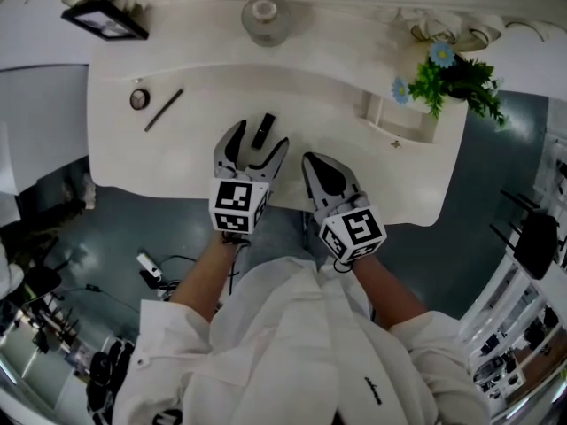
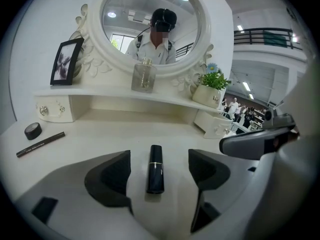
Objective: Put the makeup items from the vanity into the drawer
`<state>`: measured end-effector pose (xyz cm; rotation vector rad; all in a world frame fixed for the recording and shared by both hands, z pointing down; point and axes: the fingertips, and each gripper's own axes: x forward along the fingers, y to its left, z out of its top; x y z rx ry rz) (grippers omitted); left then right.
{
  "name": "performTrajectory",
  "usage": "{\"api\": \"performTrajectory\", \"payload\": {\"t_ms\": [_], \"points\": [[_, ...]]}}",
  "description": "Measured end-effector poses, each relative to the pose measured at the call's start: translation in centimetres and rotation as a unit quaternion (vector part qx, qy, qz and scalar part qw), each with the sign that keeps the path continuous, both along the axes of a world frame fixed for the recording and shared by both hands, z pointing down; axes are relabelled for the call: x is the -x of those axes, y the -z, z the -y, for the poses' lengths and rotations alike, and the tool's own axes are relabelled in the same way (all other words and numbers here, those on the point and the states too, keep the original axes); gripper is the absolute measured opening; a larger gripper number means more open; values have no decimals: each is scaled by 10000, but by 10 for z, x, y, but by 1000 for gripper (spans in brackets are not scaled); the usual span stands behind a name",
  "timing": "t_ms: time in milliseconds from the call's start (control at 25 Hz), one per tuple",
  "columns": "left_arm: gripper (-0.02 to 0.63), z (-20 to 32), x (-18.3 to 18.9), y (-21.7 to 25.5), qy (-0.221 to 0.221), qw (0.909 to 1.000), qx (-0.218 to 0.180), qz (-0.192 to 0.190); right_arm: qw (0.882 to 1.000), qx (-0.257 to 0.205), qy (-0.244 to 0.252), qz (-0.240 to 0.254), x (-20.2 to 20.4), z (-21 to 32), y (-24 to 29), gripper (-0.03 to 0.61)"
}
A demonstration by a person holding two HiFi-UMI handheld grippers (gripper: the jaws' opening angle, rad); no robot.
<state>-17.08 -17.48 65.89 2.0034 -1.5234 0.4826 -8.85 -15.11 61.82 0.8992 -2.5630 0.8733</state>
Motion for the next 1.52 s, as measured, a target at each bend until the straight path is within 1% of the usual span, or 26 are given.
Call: {"api": "performTrajectory", "payload": {"t_ms": [200, 240, 320, 360, 560, 720, 840, 1040, 1080, 1160, 1320, 1520], "points": [[370, 3, 0, -6, 51, 9995, 221, 214, 10000, -3, 26, 17, 1, 0, 0, 16], [356, 3, 2, -6, 68, 9993, 239, 272, 10000, -10, 18, 23, 1, 1, 1, 15], [300, 3, 4, -7, 107, 9989, 265, 383, 10000, -2, -14, 26, -1, 1, 1, 17], [285, 2, 5, -8, 112, 9987, 276, 414, 10000, 6, -21, 24, -2, 1, 1, 16], [281, 3, 3, -13, 25, 9975, 417, 563, 10000, 32, -2, 14, -4, 3, -2, 16], [230, 3, 5, -17, 16, 9949, 558, 842, 10000, 20, 25, 35, -2, 5, -1, 15], [189, 3, 6, -19, -13, 9933, 609, 980, 10000, 14, 14, 53, -4, 7, 1, 17], [176, 2, 4, -20, -100, 9925, 613, 1052, 10000, 23, 10, 62, -9, 7, 2, 17], [165, 2, 3, -20, -142, 9923, 601, 1075, 10000, 19, 7, 61, -10, 7, 3, 17], [121, 1, 1, -19, -214, 9916, 576, 1141, 10000, 5, -3, 71, -12, 7, 5, 17], [117, 2, 0, -19, -202, 9911, 549, 1196, 9999, -50, -13, 87, -18, 8, 10, 17], [114, 2, -3, -13, -103, 9928, 516, 1080, 9998, -131, -66, 105, -28, 10, 19, 16]]}}
